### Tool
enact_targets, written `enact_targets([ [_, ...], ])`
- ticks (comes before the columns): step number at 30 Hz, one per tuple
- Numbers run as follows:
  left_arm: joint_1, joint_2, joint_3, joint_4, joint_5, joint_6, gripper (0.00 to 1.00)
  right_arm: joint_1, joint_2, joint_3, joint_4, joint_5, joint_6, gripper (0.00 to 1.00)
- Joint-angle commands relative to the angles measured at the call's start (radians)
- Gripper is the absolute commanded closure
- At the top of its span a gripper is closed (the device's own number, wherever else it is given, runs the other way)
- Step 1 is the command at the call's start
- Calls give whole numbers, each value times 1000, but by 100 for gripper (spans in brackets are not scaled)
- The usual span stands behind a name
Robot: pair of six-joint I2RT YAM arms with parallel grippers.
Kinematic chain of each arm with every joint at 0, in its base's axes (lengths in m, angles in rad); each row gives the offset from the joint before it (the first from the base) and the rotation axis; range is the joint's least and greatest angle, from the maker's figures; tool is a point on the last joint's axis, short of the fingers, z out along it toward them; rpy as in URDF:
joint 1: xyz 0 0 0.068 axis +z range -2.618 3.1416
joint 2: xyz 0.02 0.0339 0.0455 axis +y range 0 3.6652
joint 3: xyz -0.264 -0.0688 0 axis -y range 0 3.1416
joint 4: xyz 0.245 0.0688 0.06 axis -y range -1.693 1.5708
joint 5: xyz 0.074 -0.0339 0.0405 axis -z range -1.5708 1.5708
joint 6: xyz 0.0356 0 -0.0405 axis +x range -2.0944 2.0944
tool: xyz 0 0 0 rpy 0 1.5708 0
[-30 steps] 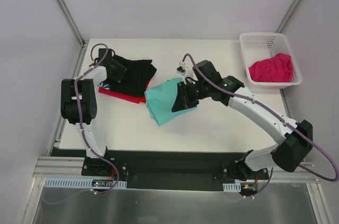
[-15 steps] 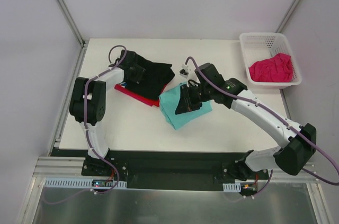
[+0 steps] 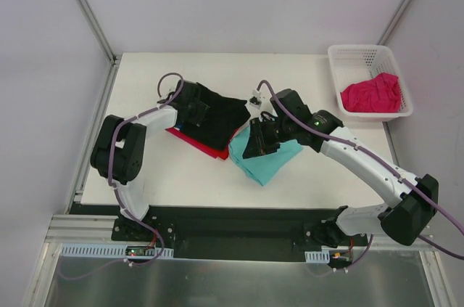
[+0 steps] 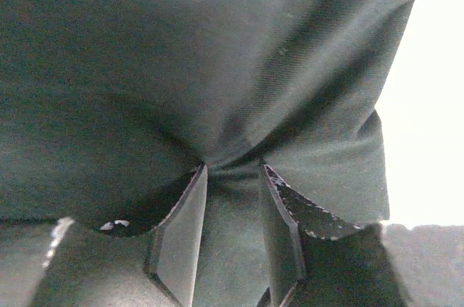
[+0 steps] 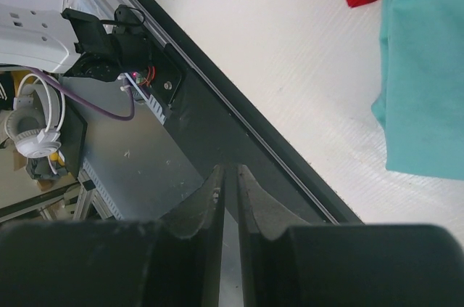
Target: Fold and stack the t-shirts
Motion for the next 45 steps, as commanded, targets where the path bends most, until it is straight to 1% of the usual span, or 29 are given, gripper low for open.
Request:
enact_targets([
  [1,-19,-91,27,-197,-74,148,63,6,-30,-7,4,17,-2,85],
  [2,-19,-105,102,-223,-93,188,60,6,-24,-9,1,22,-5,85],
  [3,-17,-111,145,-271,-99,228,59,6,-20,-9,-2,28,-5,85],
  [4,-17,-114,190,-298,-102,307,57,6,-16,-10,-2,36,-7,84],
  [5,-17,-114,286,-326,-99,343,54,6,-5,-10,-5,40,-8,84],
  [6,-16,-110,337,-355,-91,376,52,8,2,-7,-8,51,-8,82],
  [7,-14,-105,435,-400,-79,459,50,6,9,7,-13,76,-13,82],
  [9,-11,-81,536,-461,-71,536,46,6,36,27,-30,100,-22,82],
  [10,-7,-73,613,-496,-68,617,42,8,44,39,-37,129,-27,82],
  [12,24,-56,655,-517,-38,680,32,8,76,73,-43,166,-31,82],
  [13,42,-52,664,-514,-22,722,29,5,91,82,-45,183,-34,81],
  [14,90,-36,664,-512,8,740,27,3,105,108,-48,197,-36,81],
  [15,111,-23,667,-514,71,754,23,-1,146,123,-51,217,-42,81],
  [17,173,25,679,-515,132,792,20,-23,189,189,-68,240,-54,81],
  [18,184,40,681,-518,149,808,18,-32,220,218,-74,261,-59,81],
  [20,204,82,681,-538,154,835,16,-70,314,273,-106,283,-67,81],
  [21,220,94,686,-550,154,848,15,-86,346,339,-118,289,-67,81],
  [22,227,112,698,-564,137,867,14,-119,413,368,-137,295,-64,81],
  [26,271,204,724,-644,119,897,7,-195,554,493,-204,347,-71,81],
  [29,297,235,730,-691,119,892,5,-241,646,574,-275,412,-74,81],
  [31,297,229,710,-699,116,889,5,-267,683,632,-316,459,-71,81],
  [33,299,212,695,-698,105,874,5,-276,731,651,-339,481,-71,81],
  [36,296,189,669,-696,120,857,5,-291,788,678,-343,469,-65,81],
  [42,293,128,565,-650,128,845,5,-291,865,740,-321,420,-59,81],
  [45,289,105,529,-645,65,854,5,-288,897,778,-329,406,-74,81],
])
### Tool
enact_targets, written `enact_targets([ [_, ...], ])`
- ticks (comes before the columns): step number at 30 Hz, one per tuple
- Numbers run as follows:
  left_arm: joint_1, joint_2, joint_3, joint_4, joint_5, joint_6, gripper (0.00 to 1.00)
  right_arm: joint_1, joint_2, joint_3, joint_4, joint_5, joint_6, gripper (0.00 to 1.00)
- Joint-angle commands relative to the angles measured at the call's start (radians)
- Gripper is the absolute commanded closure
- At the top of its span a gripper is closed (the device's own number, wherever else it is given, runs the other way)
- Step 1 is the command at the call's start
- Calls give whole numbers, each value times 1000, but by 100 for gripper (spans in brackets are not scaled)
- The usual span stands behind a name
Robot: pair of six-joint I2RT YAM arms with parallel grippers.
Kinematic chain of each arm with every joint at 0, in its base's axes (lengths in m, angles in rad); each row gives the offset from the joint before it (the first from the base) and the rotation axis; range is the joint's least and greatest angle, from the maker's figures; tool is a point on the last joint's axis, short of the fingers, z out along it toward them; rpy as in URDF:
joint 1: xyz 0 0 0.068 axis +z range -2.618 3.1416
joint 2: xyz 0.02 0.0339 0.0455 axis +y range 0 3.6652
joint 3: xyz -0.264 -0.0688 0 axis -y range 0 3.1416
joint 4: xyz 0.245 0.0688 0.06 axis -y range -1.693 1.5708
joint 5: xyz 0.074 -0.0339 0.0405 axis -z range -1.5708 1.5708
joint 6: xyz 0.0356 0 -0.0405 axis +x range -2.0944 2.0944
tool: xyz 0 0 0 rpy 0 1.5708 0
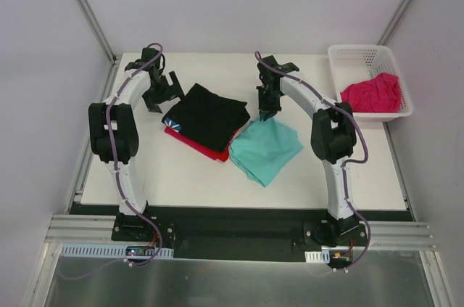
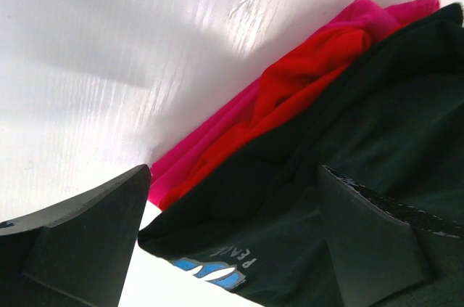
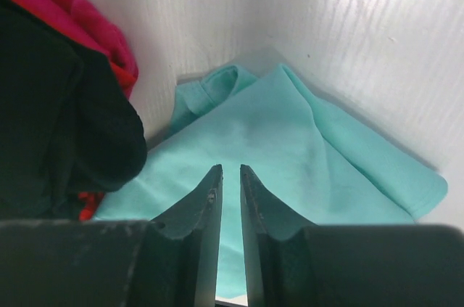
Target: Fold and stack the t-shirts
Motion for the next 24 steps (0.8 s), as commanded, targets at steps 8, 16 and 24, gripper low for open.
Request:
enact_targets([
  [8,27,-53,-40,1,-158,28,10,0,63,170,-86,-44,-49,81],
  [16,99,-42,-106,7,-112,-45,73,-3,79,178,-92,-71,-68,81],
  [24,122,0,-92,6,-30,-36,100,-1,97,178,-72,-108,-49,82],
])
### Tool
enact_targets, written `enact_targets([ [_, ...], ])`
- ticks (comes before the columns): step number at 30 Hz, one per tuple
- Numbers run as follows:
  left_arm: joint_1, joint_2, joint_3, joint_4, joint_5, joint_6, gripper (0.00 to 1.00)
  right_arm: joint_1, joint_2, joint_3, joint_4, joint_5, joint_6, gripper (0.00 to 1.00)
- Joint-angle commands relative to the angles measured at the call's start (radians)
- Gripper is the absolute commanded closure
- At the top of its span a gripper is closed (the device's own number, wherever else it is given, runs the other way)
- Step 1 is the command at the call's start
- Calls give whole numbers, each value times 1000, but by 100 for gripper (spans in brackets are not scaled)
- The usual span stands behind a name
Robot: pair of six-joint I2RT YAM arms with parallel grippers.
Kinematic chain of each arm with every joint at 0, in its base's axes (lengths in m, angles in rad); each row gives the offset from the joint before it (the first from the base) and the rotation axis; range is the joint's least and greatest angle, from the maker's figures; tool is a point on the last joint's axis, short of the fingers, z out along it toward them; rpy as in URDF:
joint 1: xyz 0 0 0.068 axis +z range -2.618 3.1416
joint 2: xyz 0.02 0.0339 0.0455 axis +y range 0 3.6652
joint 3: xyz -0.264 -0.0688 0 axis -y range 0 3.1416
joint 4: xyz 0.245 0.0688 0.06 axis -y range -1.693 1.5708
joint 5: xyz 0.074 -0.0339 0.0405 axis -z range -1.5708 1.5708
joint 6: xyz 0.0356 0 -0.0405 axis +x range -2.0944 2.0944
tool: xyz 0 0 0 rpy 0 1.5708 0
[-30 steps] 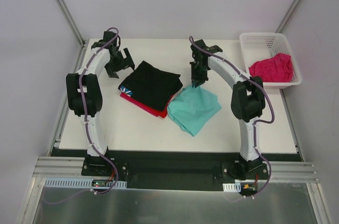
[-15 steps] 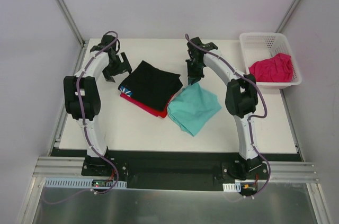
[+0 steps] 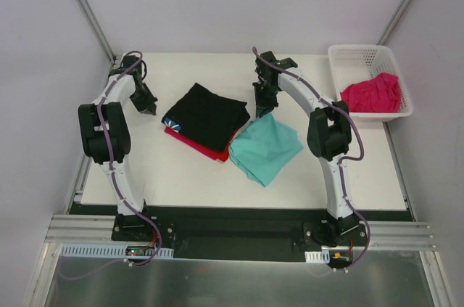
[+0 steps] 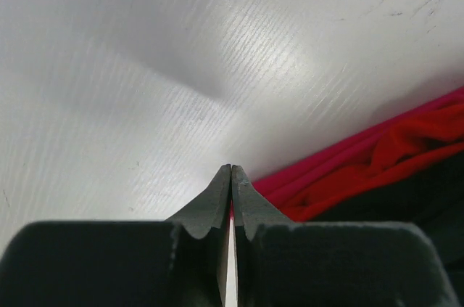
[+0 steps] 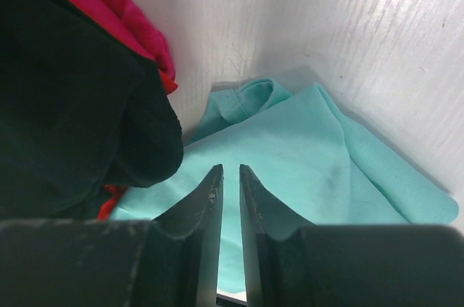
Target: Fold and stack the t-shirts
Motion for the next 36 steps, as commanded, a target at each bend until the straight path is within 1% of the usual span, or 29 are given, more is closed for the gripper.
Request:
enact_targets([
  [1,-14,26,5,-11,59,-8,100,1,15,28,-5,-38,3,82],
  [5,-17,29,-35,13,86,-16,100,3,35,45,-1,-52,5,83],
  [9,-28,3,-130,59,92,-36,100,12,62,54,11,-84,28,83],
  [18,-94,-57,-268,127,100,-65,100,36,127,131,41,-140,57,84],
  [20,-94,-92,-288,132,99,-74,100,36,141,138,47,-156,63,84],
  [24,-167,-172,-352,132,109,-105,100,35,173,187,54,-177,74,84],
  [27,-202,-282,-420,132,114,-140,100,36,184,195,73,-197,89,84],
  [32,-221,-431,-530,129,109,-163,100,35,207,221,88,-209,82,84],
  [33,-221,-475,-541,124,97,-162,100,32,210,226,84,-210,77,84],
  [36,-221,-526,-541,93,53,-145,100,23,210,232,76,-202,65,84],
])
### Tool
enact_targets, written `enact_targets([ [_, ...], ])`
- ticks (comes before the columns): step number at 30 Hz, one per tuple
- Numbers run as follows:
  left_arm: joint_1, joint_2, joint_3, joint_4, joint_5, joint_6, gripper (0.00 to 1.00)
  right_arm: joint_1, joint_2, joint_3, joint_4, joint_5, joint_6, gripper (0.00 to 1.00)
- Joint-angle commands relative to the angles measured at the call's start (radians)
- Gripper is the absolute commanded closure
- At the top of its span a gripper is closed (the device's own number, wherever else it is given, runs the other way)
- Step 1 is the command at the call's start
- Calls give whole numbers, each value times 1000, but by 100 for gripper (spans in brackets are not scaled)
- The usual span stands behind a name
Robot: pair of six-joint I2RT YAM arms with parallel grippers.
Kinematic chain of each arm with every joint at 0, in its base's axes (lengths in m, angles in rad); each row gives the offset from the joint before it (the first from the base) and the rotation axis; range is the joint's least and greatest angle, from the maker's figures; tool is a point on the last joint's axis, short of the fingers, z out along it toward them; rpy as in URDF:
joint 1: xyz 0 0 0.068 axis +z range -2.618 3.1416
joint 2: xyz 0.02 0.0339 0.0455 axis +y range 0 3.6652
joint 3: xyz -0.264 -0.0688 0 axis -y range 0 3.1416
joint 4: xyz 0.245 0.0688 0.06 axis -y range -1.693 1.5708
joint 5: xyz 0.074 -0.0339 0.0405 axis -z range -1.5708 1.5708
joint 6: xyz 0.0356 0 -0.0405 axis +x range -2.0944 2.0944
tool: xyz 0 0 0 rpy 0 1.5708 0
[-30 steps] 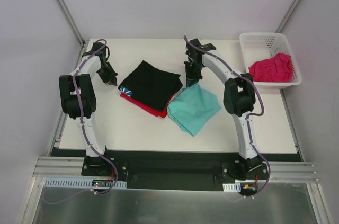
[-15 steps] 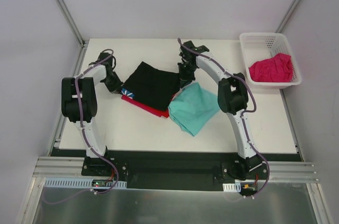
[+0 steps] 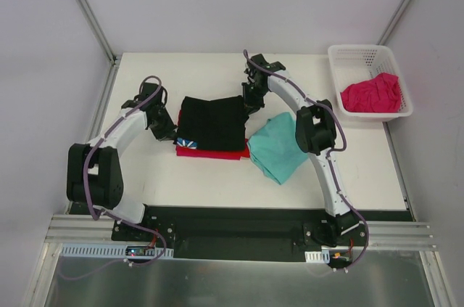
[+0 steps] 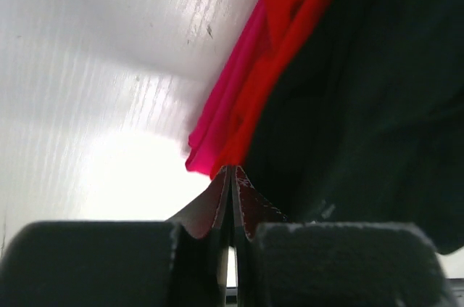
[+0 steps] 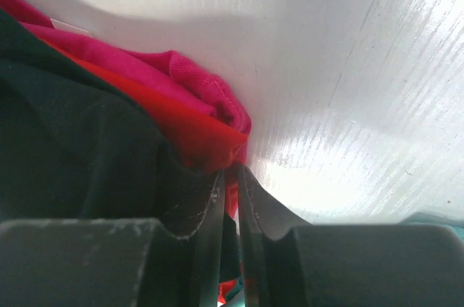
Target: Fold and stack the t-shirts
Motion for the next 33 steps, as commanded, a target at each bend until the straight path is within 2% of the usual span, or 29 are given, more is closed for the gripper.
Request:
enact_targets([
  [1,0,-99,-4,-60,-41,-9,100,0,-3,40,-3,-37,-2,84],
  [5,0,-86,47,-87,-57,7,100,-9,-44,2,-4,-17,-27,82],
  [8,0,-78,67,-100,-57,7,100,-26,-89,-19,-21,-8,-53,70],
  [9,0,-90,69,-101,-43,5,95,-32,-99,-17,-33,-3,-60,62],
  [10,-2,-102,70,-98,-40,-10,79,-40,-128,-15,-47,1,-88,59],
  [11,-14,-113,70,-92,-40,-16,68,-55,-144,-17,-79,6,-102,56],
  [14,-48,-168,61,-60,-26,-50,65,-98,-240,-58,-115,32,-132,53],
  [15,-80,-190,62,-54,-29,-60,61,-109,-275,-107,-116,37,-158,53],
  [16,-100,-202,69,-52,-41,-85,52,-123,-308,-132,-116,59,-165,53],
  [19,-180,-243,99,-46,-75,-123,50,-187,-438,-237,-98,75,-174,49],
  [20,-197,-251,110,-48,-99,-123,42,-219,-487,-258,-98,70,-174,47],
  [21,-242,-259,122,-54,-118,-122,39,-233,-507,-273,-99,64,-180,45],
  [23,-286,-265,157,-74,-210,-114,36,-269,-543,-325,-105,67,-180,43],
  [26,-361,-251,179,-95,-273,-123,34,-298,-593,-409,-104,66,-177,43],
  [33,-435,-219,196,-124,-328,-139,33,-306,-661,-560,-59,61,-188,43],
])
